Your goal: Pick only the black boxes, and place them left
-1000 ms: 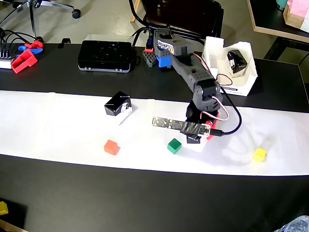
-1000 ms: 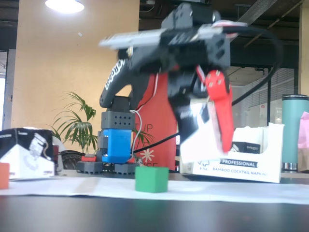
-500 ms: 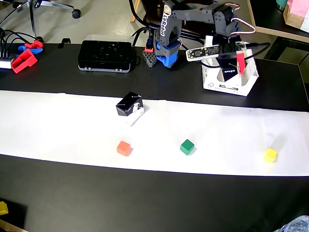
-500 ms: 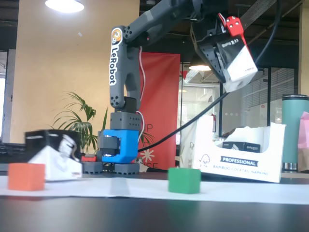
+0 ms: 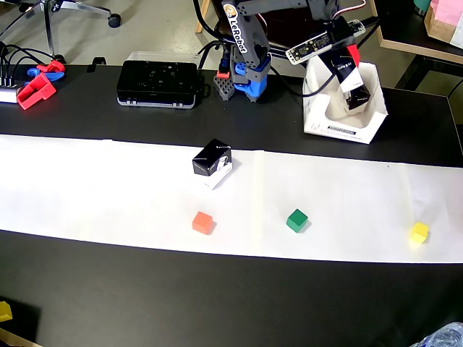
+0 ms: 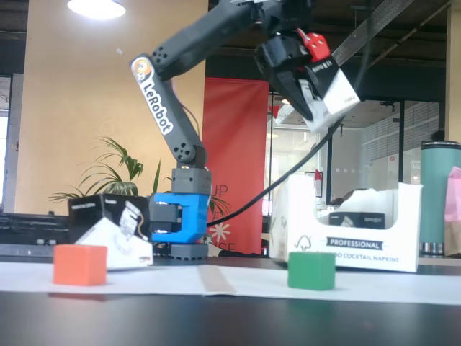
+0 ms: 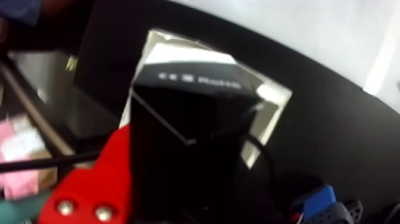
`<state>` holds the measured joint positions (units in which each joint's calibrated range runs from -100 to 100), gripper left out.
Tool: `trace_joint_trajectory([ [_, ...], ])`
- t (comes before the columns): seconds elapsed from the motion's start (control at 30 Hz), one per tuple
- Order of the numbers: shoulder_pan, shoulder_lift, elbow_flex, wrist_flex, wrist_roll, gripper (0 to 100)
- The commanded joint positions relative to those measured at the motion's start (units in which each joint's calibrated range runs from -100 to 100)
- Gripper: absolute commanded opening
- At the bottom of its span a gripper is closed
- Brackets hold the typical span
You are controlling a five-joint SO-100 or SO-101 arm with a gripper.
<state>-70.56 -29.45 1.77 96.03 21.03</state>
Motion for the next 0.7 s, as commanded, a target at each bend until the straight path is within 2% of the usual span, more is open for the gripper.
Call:
trace_joint_trajectory([
  [0.0,-2.50,-10.34,-0.26,2.94,0.24,11],
  [0.07,-2.42,-13.81,1.87,2.94,0.40,11],
  [0.23,-3.11,-12.07,18.98,0.15,0.03,11],
  [0.37,-3.02,-6.94,26.87,-12.88,0.03,11],
  [0.6,-2.59,12.90,11.27,-16.54,-0.03,12],
  [0.67,-3.20,15.98,9.67,-16.46,0.03,17],
])
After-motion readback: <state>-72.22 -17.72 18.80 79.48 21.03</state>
